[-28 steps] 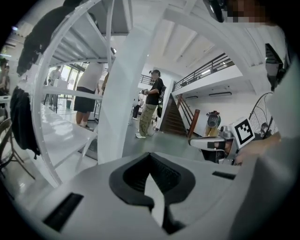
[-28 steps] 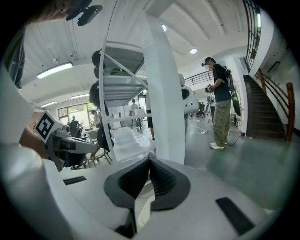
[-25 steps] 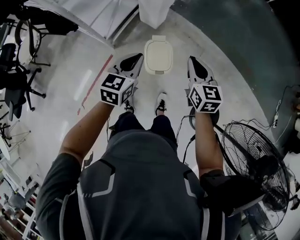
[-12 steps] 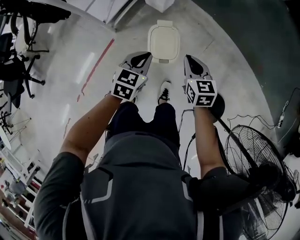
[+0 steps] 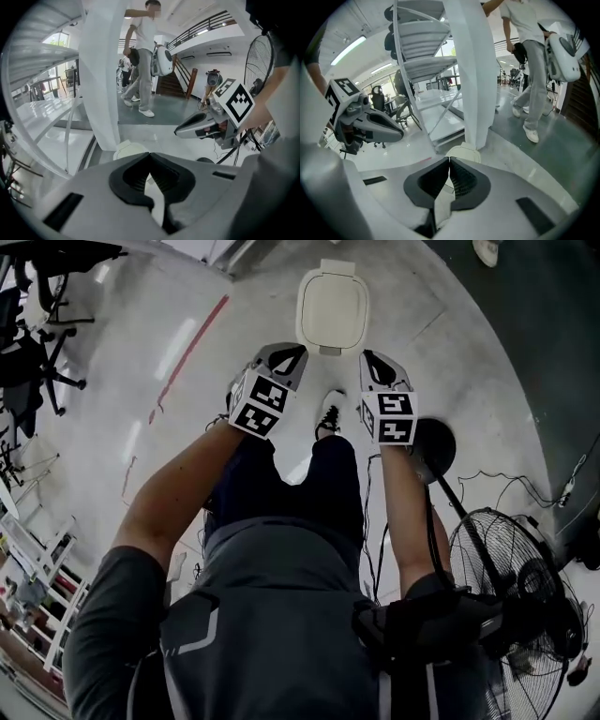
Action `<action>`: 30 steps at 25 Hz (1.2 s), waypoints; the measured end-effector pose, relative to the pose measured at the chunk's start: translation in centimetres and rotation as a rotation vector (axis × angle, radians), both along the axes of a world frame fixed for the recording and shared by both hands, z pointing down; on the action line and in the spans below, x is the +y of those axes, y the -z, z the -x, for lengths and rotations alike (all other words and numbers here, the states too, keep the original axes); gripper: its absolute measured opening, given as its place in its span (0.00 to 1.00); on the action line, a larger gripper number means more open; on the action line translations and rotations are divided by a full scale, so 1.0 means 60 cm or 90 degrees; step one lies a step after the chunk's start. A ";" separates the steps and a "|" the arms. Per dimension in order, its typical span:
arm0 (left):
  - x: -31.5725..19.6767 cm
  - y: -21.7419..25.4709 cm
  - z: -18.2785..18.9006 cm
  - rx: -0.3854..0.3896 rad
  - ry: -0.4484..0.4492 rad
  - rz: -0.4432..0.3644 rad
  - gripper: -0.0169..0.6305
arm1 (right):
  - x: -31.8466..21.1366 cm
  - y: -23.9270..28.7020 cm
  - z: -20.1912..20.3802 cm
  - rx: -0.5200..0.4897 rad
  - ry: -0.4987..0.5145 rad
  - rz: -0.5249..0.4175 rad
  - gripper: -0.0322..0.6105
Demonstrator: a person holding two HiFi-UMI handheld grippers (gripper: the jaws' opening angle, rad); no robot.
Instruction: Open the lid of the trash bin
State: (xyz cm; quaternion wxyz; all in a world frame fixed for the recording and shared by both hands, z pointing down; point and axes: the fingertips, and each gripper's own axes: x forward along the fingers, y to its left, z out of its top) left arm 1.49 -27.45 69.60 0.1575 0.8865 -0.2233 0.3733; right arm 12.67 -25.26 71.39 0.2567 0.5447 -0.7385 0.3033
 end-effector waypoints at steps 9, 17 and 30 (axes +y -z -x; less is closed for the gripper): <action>0.022 -0.119 -0.015 -0.033 0.004 0.050 0.04 | 0.027 -0.126 0.020 -0.007 0.022 0.062 0.09; 0.037 -0.237 -0.020 -0.065 0.004 0.093 0.04 | 0.027 -0.239 0.043 -0.007 0.068 0.096 0.09; 0.042 -0.370 -0.041 -0.079 -0.029 0.100 0.04 | 0.031 -0.377 0.066 -0.013 0.081 0.126 0.09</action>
